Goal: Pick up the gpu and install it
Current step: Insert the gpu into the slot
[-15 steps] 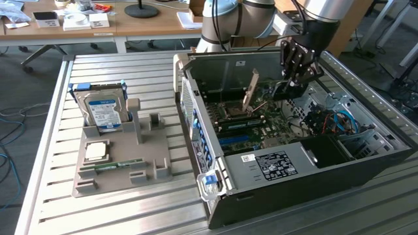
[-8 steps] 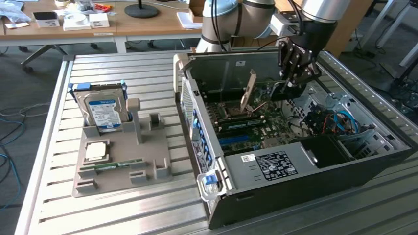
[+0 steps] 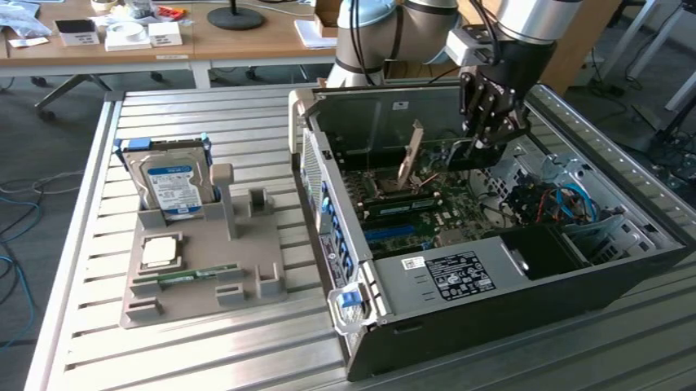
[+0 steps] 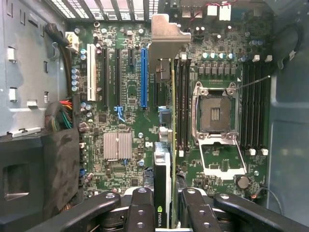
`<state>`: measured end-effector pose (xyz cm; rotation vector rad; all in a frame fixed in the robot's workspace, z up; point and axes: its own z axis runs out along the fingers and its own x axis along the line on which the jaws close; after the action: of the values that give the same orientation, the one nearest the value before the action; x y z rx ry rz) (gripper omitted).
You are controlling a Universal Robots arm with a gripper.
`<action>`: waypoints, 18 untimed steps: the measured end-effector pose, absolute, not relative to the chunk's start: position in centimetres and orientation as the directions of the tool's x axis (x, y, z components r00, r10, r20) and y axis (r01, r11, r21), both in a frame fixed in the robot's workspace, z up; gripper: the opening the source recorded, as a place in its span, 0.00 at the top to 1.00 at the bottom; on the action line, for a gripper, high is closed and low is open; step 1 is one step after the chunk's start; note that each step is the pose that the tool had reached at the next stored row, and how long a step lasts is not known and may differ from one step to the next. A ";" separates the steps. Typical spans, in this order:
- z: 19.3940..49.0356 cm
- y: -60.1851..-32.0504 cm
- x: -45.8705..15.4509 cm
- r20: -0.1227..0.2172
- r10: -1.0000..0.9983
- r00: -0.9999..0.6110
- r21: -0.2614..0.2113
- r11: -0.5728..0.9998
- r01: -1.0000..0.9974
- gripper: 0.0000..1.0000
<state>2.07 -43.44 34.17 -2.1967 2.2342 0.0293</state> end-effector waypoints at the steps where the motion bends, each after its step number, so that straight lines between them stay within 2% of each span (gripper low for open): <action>1: 34.0 -43.4 2.0 -0.019 -1.000 -0.017 0.007 0.017 -1.000 0.73; 18: 33.4 -43.4 2.0 -0.019 -1.000 -0.017 0.007 0.017 -1.000 0.73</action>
<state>1.98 -43.44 33.40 -2.1967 2.2340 0.0291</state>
